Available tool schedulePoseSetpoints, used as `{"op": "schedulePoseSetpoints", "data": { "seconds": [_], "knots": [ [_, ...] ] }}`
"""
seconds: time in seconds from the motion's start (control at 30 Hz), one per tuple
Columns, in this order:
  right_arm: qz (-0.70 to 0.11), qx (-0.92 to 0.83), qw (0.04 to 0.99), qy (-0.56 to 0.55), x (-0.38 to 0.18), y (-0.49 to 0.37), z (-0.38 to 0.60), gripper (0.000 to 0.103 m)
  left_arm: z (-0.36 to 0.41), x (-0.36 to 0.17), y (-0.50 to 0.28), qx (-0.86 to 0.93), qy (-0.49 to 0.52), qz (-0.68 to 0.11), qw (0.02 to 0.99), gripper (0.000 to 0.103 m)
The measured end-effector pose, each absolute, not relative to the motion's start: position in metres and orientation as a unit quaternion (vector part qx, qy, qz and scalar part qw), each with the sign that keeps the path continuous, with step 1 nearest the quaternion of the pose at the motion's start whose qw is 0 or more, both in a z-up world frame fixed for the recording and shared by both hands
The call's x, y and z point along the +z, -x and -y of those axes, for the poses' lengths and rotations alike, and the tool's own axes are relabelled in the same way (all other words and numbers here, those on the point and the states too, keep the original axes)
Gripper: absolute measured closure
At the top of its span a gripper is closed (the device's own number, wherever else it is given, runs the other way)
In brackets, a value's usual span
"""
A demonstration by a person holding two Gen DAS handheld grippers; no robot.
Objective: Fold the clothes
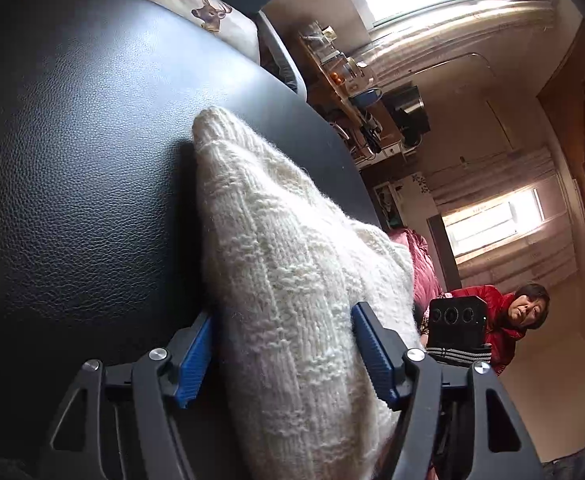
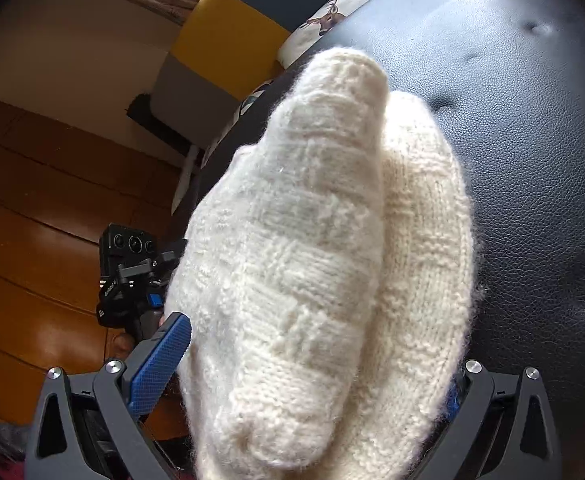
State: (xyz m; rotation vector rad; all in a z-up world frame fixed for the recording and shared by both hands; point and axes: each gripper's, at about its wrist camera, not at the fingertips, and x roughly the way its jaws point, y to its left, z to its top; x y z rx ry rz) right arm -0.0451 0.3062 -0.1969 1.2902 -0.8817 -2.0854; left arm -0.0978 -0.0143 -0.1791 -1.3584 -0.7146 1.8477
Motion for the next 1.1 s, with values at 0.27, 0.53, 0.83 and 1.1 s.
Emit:
{"op": "schedulePoseSetpoints", "data": {
  "seconds": [0.27,0.53,0.83,1.1],
  "knots": [
    [0.301,-0.803,0.226,-0.461,-0.193,0.028,-0.308,0.045,-0.012,-0.156,0.086,0.763,0.509,0.203,0.344,0.063],
    [0.277,-0.839,0.198,-0.424,-0.175,0.009,-0.327,0.054,-0.051,-0.125,0.091,0.752,0.471,0.217,0.407,0.066],
    [0.28,-0.88,0.149,-0.354,-0.129,-0.009,-0.392,0.062,-0.157,-0.09,0.129,0.726,0.458,0.18,0.481,0.067],
    [0.269,-0.898,0.041,-0.347,-0.128,-0.009,-0.48,0.062,-0.279,-0.096,0.179,0.723,0.473,0.105,0.493,0.069]
  ]
}}
